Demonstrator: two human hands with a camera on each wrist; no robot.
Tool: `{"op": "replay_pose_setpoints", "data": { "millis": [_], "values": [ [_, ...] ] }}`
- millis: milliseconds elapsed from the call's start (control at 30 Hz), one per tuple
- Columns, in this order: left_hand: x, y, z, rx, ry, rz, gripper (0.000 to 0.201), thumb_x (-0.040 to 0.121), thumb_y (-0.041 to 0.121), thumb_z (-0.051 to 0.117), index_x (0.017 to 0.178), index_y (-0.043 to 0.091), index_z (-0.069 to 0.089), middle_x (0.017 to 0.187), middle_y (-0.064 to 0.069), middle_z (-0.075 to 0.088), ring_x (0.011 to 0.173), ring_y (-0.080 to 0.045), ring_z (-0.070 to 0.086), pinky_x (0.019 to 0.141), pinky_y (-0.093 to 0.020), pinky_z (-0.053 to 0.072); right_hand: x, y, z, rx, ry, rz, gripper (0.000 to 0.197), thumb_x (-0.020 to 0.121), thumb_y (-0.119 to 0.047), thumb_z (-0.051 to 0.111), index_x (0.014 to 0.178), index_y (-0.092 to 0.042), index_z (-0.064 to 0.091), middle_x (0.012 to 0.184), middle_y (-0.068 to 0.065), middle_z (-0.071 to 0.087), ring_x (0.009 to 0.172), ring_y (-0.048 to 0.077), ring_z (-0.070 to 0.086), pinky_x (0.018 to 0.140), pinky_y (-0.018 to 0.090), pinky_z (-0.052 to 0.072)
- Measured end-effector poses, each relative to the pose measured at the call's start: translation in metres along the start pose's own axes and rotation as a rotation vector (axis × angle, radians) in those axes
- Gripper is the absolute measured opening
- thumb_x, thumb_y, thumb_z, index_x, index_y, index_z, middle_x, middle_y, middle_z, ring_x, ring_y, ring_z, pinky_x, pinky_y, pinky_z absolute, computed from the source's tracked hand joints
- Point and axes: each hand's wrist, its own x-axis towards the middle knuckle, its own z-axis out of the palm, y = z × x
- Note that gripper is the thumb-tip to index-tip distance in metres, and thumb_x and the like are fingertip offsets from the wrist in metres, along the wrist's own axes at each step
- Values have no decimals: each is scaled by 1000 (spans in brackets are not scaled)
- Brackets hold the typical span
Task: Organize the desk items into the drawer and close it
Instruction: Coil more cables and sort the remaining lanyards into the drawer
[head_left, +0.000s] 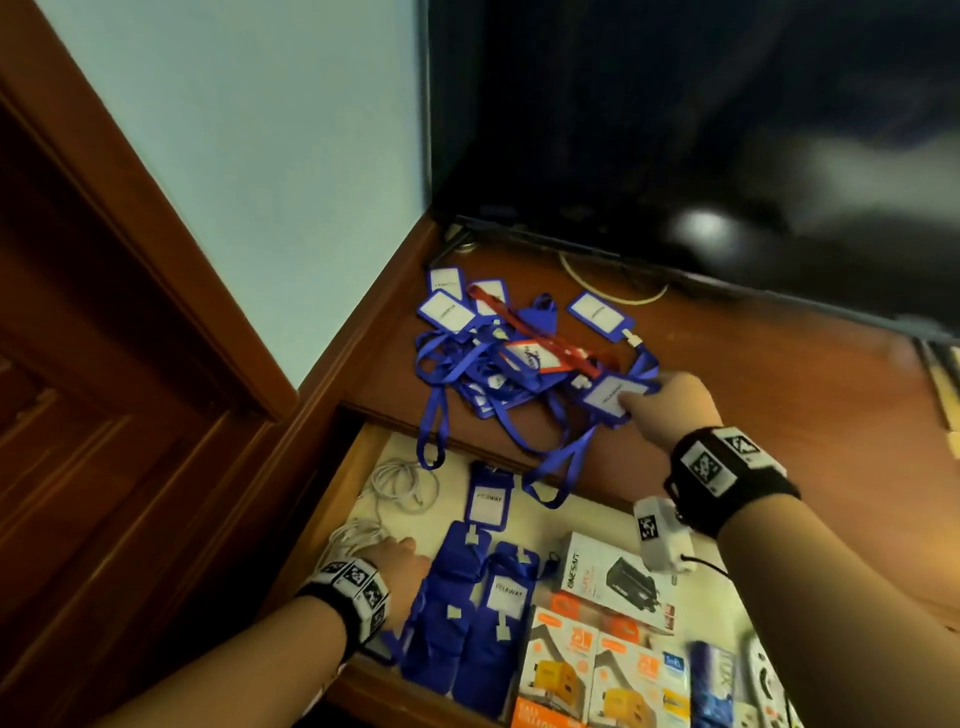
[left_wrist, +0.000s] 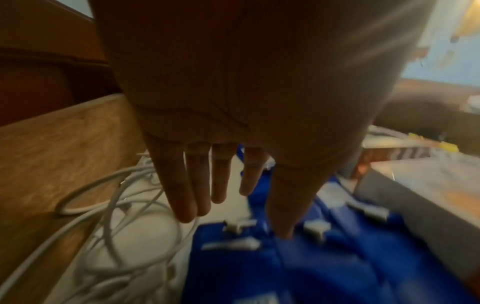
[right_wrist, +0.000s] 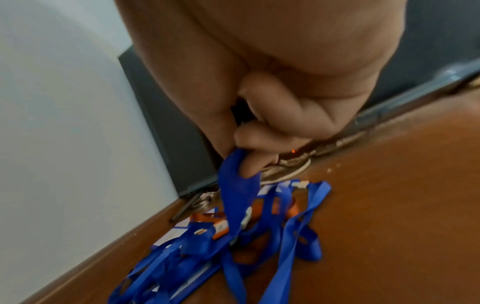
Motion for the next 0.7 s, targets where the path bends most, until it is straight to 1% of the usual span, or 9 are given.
{"op": "replay_pose_setpoints", "data": {
  "millis": [67, 133, 267, 367, 433, 500, 567, 600, 700],
  "values": [
    [-11, 4, -22, -151, 127, 1, 45, 99, 36, 60, 141, 22, 50, 141, -7, 50, 126, -31, 56, 104, -46, 50, -12, 1, -19, -25, 38, -69, 53, 90, -31, 74, 135, -8, 59, 122, 14, 70, 104, 32, 69, 90, 43, 58],
    [-23, 13, -53, -354, 308, 23, 40, 101, 43, 56, 138, 28, 54, 137, 2, 56, 119, -20, 59, 101, -39, 52, -24, -2, -40, -30, 97, -142, 57, 91, -31, 74, 141, -12, 53, 128, 10, 67, 112, 28, 66, 91, 42, 58],
    [-44, 41, -137, -693, 728, 150, 34, 99, 45, 63, 131, 35, 60, 114, 16, 63, 93, -2, 63, 86, -25, 56, -47, -19, -84, 10, 234, -373, 23, 94, -28, 70, 114, -18, 67, 107, 2, 73, 92, 18, 68, 74, 27, 54],
    [-60, 60, -207, -773, 936, 348, 64, 92, 50, 71, 149, 41, 43, 137, 12, 54, 122, -7, 56, 106, -34, 51, -65, -44, -118, 107, 283, -498, 12, 98, -26, 64, 107, -20, 68, 95, -5, 72, 88, 15, 69, 75, 31, 56],
    [-70, 71, -249, -754, 944, 418, 81, 89, 53, 74, 156, 40, 31, 153, 9, 43, 140, -10, 42, 116, -35, 41, -79, -59, -142, 225, 302, -557, 10, 99, -27, 63, 107, -23, 67, 93, -7, 71, 87, 8, 69, 76, 31, 59],
    [-76, 82, -279, -782, 901, 459, 69, 90, 52, 74, 149, 36, 43, 149, 11, 50, 138, -8, 45, 117, -35, 38, -89, -70, -166, 395, 322, -583, 10, 100, -29, 62, 110, -26, 66, 96, -7, 72, 88, 5, 71, 71, 25, 59],
    [-80, 92, -297, -921, 857, 550, 28, 98, 45, 67, 122, 32, 66, 127, 13, 70, 122, -6, 62, 112, -37, 45, -100, -76, -191, 603, 341, -587, 14, 102, -29, 60, 114, -24, 64, 102, -3, 74, 92, 7, 73, 70, 25, 60],
    [-83, 95, -303, -1004, 834, 592, 19, 102, 41, 63, 111, 27, 71, 112, 10, 77, 110, -4, 68, 107, -38, 49, -103, -77, -203, 694, 380, -589, 15, 102, -28, 59, 115, -22, 63, 104, -1, 74, 93, 9, 74, 71, 29, 61],
    [-101, 96, -306, -1043, 854, 675, 23, 107, 39, 51, 97, 26, 67, 74, 2, 73, 72, -12, 67, 77, -37, 56, -109, -64, -238, 923, 586, -537, 9, 102, -30, 60, 109, -25, 58, 106, 2, 73, 93, 11, 75, 77, 35, 62]
  ]
}}
